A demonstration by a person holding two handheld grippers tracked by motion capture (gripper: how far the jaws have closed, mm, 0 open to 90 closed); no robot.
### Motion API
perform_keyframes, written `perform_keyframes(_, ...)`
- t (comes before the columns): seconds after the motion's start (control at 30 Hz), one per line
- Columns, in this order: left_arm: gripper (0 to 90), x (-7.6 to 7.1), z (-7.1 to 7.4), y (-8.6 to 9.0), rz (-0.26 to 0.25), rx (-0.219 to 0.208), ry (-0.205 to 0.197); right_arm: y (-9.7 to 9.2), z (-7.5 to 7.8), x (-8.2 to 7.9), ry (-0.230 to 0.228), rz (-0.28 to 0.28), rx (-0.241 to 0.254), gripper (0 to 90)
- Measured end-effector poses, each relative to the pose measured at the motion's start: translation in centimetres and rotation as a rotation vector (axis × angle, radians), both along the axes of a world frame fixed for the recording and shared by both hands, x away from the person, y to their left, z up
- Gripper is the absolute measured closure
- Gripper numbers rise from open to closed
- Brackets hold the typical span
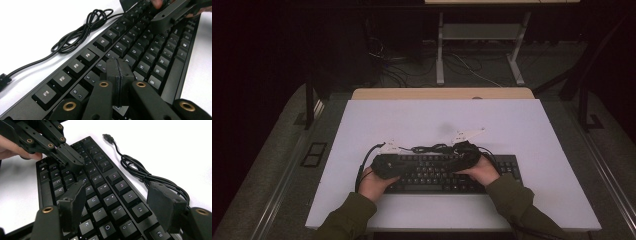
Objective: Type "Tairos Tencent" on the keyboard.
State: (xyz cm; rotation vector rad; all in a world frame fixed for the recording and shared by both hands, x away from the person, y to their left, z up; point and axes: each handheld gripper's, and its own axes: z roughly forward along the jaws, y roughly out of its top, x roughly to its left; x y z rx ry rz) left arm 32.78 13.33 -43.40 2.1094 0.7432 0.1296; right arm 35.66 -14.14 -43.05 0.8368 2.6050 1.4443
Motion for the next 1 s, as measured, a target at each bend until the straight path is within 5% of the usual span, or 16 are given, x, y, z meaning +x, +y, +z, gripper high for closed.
perform_keyframes(1.0,89.0,-0.03,-0.19,-0.42,-0.011,0.058,0.002,-0.04,0.04,0.01,-0.001,-0.002,0.001,30.9)
